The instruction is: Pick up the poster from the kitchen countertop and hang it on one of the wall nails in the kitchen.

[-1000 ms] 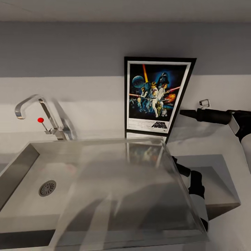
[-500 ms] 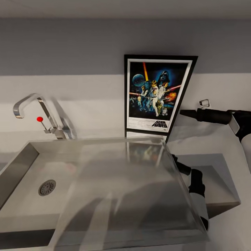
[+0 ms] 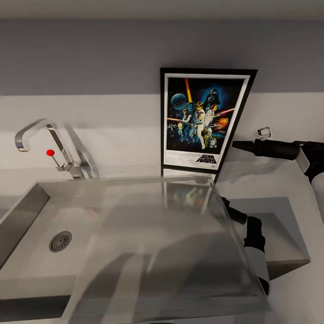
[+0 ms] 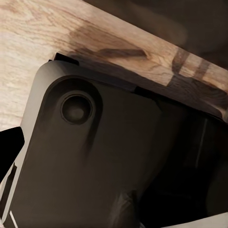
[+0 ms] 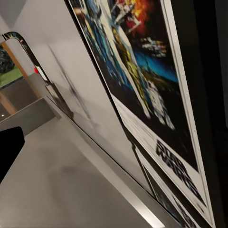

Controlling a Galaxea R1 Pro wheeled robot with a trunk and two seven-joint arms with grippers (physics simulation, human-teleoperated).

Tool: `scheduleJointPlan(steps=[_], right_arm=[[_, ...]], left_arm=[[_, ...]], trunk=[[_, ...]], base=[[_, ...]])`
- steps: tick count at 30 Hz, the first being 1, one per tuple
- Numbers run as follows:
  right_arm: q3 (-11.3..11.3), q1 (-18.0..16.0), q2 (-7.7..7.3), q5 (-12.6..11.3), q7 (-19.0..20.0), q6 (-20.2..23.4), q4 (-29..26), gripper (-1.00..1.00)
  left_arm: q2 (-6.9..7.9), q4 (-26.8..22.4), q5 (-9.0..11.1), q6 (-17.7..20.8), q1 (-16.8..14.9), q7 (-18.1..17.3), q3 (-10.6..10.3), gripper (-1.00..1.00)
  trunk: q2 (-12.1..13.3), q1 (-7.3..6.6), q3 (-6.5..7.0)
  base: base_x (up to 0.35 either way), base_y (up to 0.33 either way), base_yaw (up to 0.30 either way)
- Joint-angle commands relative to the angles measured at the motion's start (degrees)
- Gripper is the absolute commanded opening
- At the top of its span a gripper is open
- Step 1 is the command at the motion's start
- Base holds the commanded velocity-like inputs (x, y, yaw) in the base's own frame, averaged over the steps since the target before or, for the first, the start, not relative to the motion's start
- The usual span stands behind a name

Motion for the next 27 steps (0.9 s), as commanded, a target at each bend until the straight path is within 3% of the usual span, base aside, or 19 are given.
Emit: scheduleJointPlan(steps=[1,27], right_arm=[[-0.2,0.0,0.02,0.2,0.2,0.6,0.0,1.00],[-0.2,0.0,0.02,0.2,0.2,0.7,-0.1,1.00]], left_arm=[[-0.02,0.0,-0.2,-0.2,0.0,-0.3,0.2,1.00],[-0.02,0.0,-0.2,-0.2,0.0,-0.3,0.2,1.00]], trunk=[[0.0,0.00,-0.04],[0.0,0.00,-1.13]], base=[[0.000,0.000,0.000],[0.000,0.000,0.000]])
